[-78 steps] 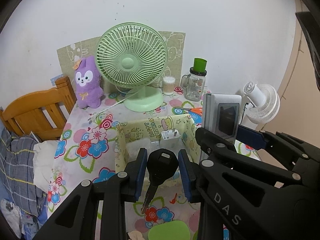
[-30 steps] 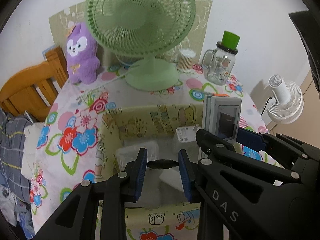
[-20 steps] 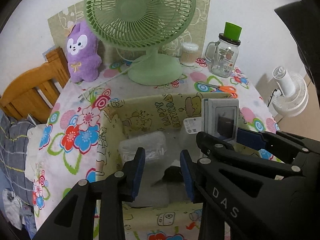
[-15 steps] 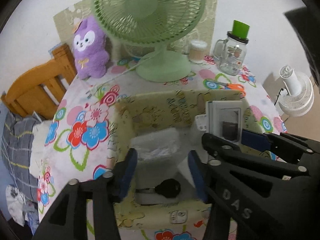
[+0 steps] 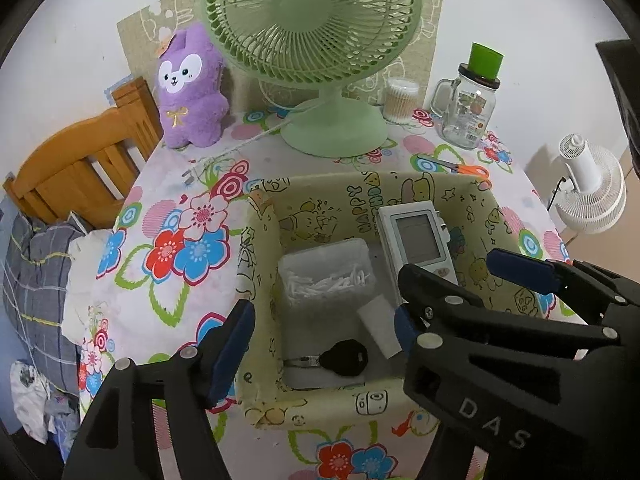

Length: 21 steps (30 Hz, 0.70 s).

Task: Organize rigid objects
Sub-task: 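Lower the black car key into the box with the left tool while the right releases the remote, then raise both tools out of the fabric box and pull back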

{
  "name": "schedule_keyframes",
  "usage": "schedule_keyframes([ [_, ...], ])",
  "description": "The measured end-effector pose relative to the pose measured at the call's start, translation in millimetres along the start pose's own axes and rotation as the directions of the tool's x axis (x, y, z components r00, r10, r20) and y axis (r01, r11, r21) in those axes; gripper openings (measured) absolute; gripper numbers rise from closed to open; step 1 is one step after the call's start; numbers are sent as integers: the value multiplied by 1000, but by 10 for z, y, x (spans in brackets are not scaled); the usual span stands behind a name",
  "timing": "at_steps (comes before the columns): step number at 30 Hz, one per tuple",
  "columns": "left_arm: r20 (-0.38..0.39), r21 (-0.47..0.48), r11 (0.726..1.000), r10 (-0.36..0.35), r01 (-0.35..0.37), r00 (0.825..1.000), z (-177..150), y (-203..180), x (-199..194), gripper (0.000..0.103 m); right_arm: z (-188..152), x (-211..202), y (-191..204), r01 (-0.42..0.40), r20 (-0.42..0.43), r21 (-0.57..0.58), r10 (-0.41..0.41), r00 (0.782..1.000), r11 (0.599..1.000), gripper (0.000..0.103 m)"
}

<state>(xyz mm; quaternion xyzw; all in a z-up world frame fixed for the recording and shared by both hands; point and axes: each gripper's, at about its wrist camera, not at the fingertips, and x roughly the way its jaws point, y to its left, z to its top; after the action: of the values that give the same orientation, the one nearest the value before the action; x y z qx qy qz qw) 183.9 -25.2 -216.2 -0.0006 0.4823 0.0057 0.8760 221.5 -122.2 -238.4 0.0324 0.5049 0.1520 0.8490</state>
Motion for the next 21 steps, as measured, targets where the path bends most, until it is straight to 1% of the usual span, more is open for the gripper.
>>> schedule_keyframes([
  [3, 5, 4, 1000, -6, 6, 1000, -9, -6, -50, 77, -35, -64, -16, -2, 10, 25, 2, 1000, 1000, 74],
  [10, 27, 24, 1000, -17, 16, 1000, -27, -26, -183, 84, -95, -218, -41, 21, 36, 57, -23, 999, 998, 74],
  [18, 48, 40, 999, -37, 35, 998, -65, -55, -352, 87, -181, -417, -43, 38, 65, 84, -44, 997, 996, 75],
  [21, 57, 42, 998, -45, 43, 997, -82, -61, -417, 87, -206, -502, -51, 53, 77, 89, -60, 995, 995, 78],
])
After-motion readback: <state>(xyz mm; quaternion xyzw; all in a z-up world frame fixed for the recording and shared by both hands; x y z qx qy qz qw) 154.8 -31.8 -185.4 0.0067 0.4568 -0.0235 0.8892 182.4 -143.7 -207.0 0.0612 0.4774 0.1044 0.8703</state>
